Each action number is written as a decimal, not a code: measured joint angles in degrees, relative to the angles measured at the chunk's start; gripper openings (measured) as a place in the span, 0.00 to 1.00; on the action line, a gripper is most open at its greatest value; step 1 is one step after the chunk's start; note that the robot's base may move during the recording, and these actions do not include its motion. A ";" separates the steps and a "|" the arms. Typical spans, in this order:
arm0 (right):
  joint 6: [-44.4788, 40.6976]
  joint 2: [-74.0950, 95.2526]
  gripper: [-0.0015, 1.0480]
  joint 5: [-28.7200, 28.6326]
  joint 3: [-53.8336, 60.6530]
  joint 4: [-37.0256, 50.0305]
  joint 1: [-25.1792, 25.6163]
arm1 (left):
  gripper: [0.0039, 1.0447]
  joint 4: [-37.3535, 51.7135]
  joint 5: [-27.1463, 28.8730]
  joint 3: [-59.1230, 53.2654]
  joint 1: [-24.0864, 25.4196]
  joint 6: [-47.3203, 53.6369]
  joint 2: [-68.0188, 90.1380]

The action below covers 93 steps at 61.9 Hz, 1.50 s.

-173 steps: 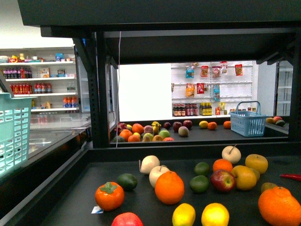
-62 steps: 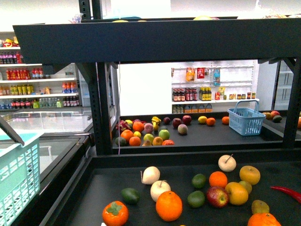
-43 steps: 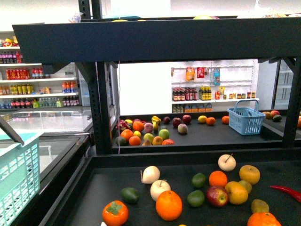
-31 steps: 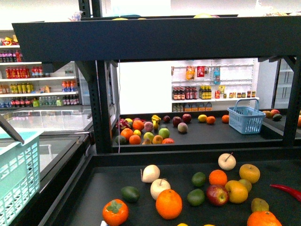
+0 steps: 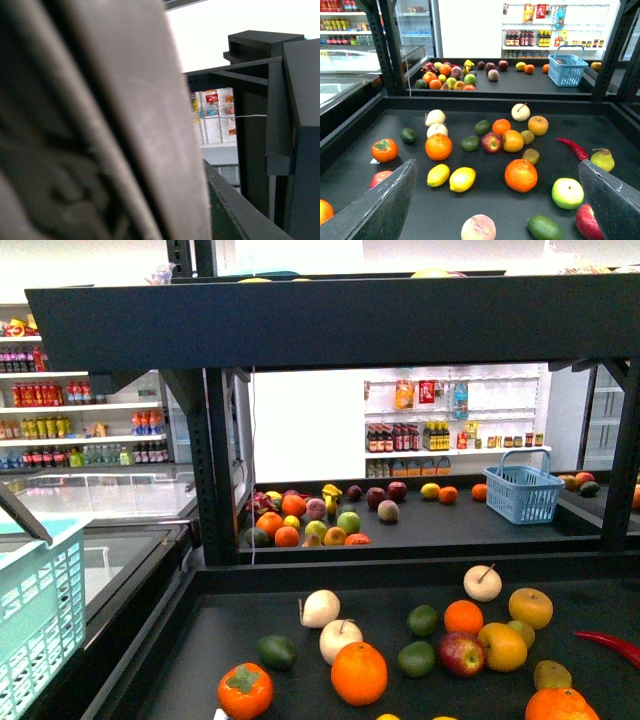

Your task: Pick lemon from shelf

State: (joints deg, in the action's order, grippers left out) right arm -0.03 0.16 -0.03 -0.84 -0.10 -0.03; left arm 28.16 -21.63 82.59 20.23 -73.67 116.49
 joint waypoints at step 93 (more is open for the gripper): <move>0.00 0.00 0.93 -0.02 0.00 0.00 0.00 | 0.06 -5.77 -18.86 -16.98 -35.17 24.28 -16.96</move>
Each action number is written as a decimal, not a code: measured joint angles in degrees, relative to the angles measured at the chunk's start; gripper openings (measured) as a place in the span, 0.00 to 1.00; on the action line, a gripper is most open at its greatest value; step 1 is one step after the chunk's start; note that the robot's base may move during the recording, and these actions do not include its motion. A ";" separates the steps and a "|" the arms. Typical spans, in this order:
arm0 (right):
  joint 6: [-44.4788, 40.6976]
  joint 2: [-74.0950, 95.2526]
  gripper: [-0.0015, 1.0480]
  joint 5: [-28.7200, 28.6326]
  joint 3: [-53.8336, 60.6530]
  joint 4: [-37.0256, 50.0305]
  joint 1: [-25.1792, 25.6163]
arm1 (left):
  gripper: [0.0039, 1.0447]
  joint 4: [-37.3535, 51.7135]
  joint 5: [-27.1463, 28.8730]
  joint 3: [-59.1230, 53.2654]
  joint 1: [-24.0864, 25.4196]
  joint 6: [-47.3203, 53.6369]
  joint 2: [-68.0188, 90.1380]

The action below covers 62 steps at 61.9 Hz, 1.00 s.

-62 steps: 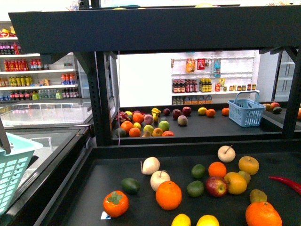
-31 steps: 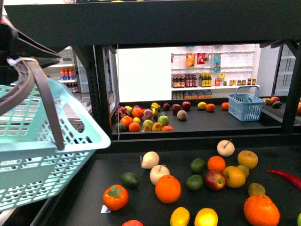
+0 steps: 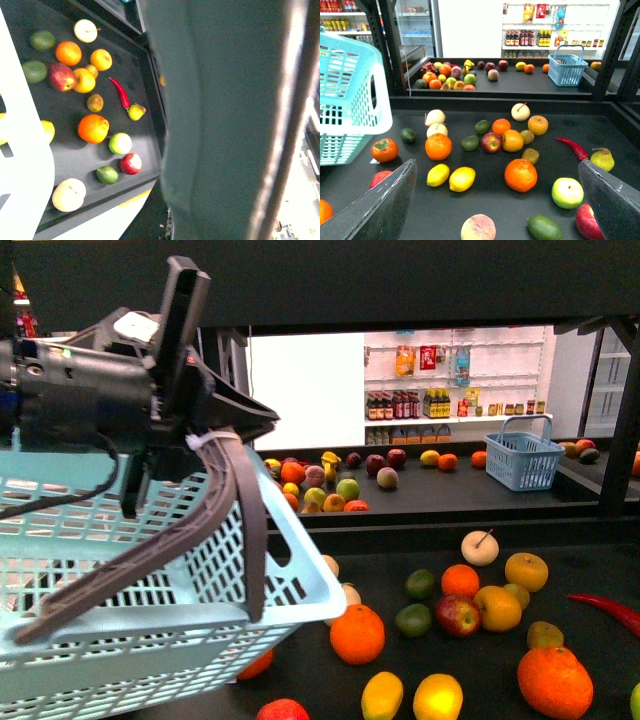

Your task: Pick lemon from shelf

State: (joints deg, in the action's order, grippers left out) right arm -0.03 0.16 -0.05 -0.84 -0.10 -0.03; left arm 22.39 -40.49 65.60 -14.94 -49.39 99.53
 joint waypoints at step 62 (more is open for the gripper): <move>16.17 90.23 0.93 1.97 -24.61 17.00 0.90 | 0.06 3.65 3.19 5.20 -6.29 -1.49 6.67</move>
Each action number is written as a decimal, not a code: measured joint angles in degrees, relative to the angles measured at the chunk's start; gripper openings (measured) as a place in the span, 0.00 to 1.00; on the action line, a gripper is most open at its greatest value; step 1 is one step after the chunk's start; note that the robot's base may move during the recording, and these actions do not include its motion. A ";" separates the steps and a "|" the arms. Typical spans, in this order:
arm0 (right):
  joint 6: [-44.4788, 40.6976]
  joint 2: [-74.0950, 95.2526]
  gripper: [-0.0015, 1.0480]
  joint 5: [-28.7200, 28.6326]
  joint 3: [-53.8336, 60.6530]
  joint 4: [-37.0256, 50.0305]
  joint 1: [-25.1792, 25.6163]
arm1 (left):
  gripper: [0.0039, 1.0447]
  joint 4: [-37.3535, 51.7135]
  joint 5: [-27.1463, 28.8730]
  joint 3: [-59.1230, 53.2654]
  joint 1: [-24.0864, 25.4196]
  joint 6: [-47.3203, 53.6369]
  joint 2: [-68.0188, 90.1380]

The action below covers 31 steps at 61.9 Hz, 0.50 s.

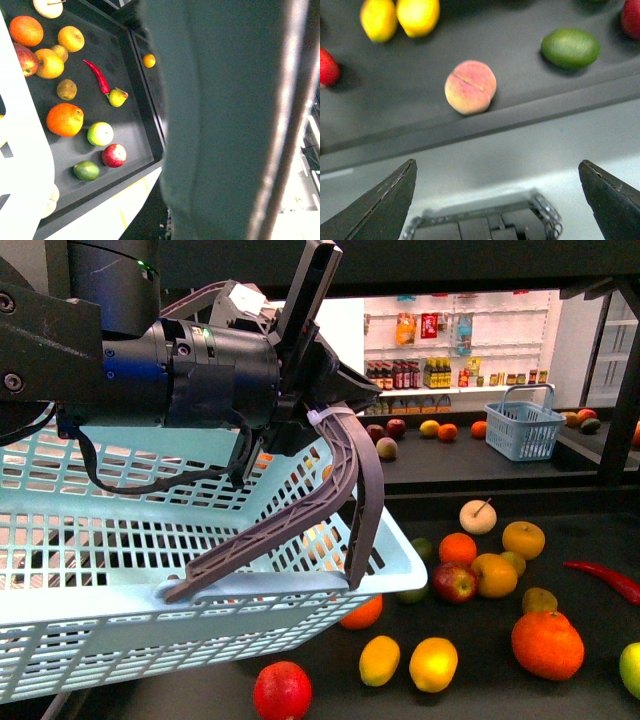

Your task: Pick lemon from shelf

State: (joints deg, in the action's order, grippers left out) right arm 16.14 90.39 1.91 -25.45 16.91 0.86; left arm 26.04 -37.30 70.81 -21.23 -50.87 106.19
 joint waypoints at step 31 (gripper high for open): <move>9.70 40.28 0.93 -2.69 -30.49 3.19 -3.08 | 0.06 0.00 0.00 0.02 0.00 0.07 0.00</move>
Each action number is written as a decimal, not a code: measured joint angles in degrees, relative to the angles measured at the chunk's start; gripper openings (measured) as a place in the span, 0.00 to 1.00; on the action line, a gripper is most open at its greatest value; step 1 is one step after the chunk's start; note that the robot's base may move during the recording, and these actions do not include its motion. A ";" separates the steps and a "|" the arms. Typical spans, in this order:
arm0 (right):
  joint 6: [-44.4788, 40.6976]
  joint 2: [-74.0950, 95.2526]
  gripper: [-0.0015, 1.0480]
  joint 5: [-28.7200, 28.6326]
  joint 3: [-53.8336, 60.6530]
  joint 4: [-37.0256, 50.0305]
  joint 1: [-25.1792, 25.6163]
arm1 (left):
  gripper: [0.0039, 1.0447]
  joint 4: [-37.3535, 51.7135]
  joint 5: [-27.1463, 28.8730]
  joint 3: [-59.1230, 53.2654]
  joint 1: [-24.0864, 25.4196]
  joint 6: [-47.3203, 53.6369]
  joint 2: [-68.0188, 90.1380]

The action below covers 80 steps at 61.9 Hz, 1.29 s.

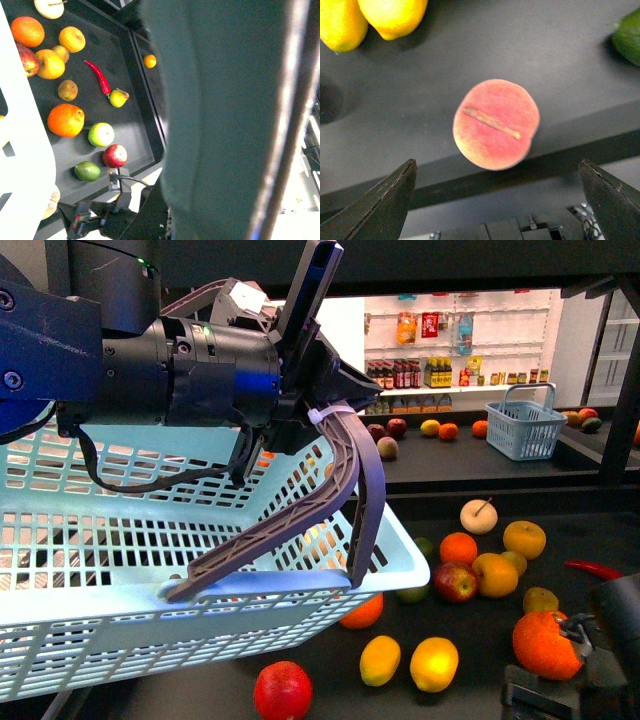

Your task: Pick lemon from shelf

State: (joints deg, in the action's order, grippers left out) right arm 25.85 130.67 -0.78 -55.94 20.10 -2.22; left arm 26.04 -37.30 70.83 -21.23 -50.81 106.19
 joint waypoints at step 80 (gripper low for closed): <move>0.44 29.64 0.93 3.17 -46.77 -9.42 -3.87 | 0.06 0.00 -0.02 0.00 0.00 0.00 0.00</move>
State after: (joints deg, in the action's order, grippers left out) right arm 26.28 160.31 2.39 -102.72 10.68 -6.09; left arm 26.04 -37.32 70.83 -21.23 -50.81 106.19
